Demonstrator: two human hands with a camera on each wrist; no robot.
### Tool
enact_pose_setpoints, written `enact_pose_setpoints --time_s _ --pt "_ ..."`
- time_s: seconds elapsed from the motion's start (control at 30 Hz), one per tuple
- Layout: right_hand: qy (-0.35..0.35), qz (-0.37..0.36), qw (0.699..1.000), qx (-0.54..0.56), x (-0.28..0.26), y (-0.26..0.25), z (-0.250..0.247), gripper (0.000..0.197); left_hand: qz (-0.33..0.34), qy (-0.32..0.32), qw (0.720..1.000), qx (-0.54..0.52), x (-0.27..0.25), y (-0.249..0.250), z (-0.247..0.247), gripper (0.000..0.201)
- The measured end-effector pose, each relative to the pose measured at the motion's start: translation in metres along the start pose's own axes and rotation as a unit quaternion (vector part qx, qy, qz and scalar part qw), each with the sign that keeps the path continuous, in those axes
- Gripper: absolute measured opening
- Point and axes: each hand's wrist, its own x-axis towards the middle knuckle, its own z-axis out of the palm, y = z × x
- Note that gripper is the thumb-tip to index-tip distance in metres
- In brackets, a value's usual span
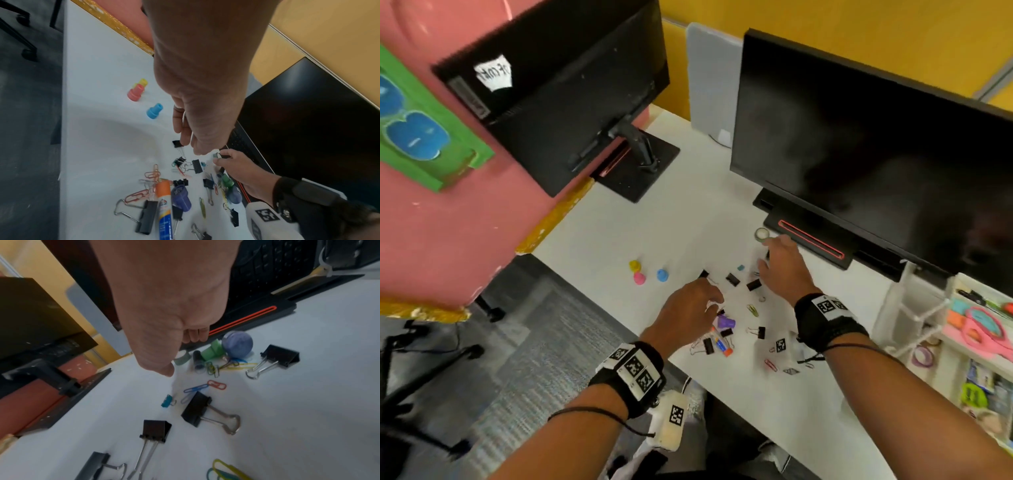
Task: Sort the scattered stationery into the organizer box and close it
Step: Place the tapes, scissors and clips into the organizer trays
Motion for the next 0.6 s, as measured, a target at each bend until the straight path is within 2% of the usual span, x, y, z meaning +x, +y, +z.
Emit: enact_pose_setpoints --time_s 0.17,0.27,0.37,0.47,0.6 --pt "0.003 0.056 0.996 -0.071 0.036 -0.013 0.023 0.046 -0.008 0.001 1.0 -0.008 -0.012 -0.027 -0.008 0.018" --pt "0.039 0.08 0.992 -0.085 0.049 -0.013 0.034 0.041 -0.01 0.004 1.0 -0.002 -0.016 -0.04 -0.01 0.016" --pt "0.073 0.073 0.99 -0.092 0.055 -0.009 0.04 0.029 -0.017 0.007 1.0 -0.005 -0.017 -0.048 -0.011 0.016" --pt "0.075 0.064 0.99 -0.098 0.054 -0.003 0.041 0.018 -0.024 0.0 1.0 -0.011 -0.012 -0.047 -0.011 0.017" --pt "0.102 0.021 0.994 -0.038 0.044 0.007 0.036 0.014 -0.01 0.008 1.0 -0.021 0.004 -0.033 -0.01 0.017"
